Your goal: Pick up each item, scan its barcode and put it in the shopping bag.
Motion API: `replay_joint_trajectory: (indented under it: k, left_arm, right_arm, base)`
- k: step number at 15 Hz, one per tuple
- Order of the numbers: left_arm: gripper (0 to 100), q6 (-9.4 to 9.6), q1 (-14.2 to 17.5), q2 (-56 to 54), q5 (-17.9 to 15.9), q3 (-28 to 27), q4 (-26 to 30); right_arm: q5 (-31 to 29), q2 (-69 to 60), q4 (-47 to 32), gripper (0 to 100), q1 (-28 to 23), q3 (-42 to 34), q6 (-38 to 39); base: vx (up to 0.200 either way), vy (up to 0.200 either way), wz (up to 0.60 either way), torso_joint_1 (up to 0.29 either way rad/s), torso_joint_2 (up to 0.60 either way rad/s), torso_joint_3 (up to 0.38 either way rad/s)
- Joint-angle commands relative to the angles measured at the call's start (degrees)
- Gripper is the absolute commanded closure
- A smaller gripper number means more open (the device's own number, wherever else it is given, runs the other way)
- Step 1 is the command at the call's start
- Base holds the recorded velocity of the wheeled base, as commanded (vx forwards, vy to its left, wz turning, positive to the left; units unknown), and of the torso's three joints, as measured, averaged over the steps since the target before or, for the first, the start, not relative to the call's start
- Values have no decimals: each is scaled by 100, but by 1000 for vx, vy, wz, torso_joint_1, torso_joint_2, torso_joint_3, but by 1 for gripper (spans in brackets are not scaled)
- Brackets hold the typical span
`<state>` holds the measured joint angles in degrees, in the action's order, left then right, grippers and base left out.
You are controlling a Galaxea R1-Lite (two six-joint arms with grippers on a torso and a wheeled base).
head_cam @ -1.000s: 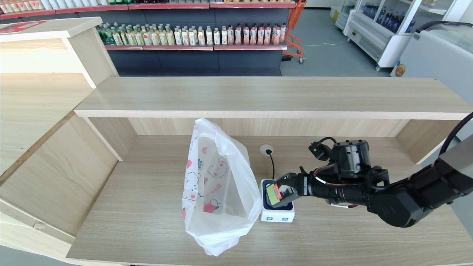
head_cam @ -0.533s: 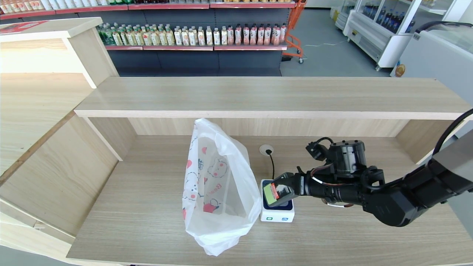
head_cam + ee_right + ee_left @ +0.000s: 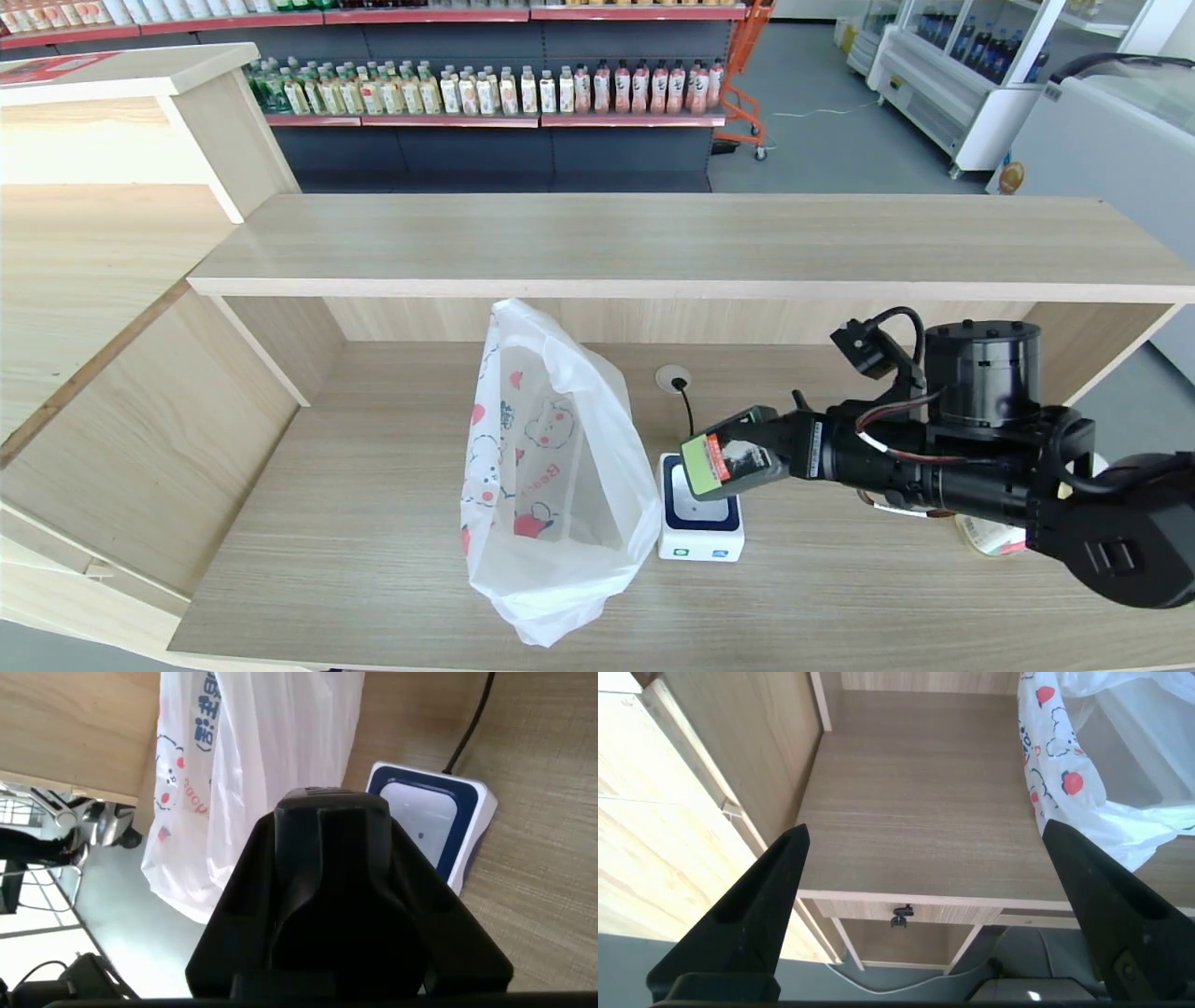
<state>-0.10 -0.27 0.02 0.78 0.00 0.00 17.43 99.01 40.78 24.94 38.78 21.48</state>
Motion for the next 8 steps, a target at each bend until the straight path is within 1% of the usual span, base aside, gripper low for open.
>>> replay_joint_trajectory:
  k: [1, 4, 8]
  left_arm:
    - [0, 10, 0, -2, 1, 0, 0]
    - [0, 10, 0, -2, 1, 0, 0]
    - [0, 1, 0, -2, 1, 0, 0]
  right_arm:
    - [6, -497, 9, 100, -7, -257, -3]
    - [-3, -567, 18, 100, -7, -362, -21]
    - [-3, -585, 18, 100, 2, -362, -144]
  base:
    - [0, 0, 0, 0, 0, 0]
    - [-200, 0, 0, 10, 2, 5]
    - [0, 0, 0, 0, 0, 0]
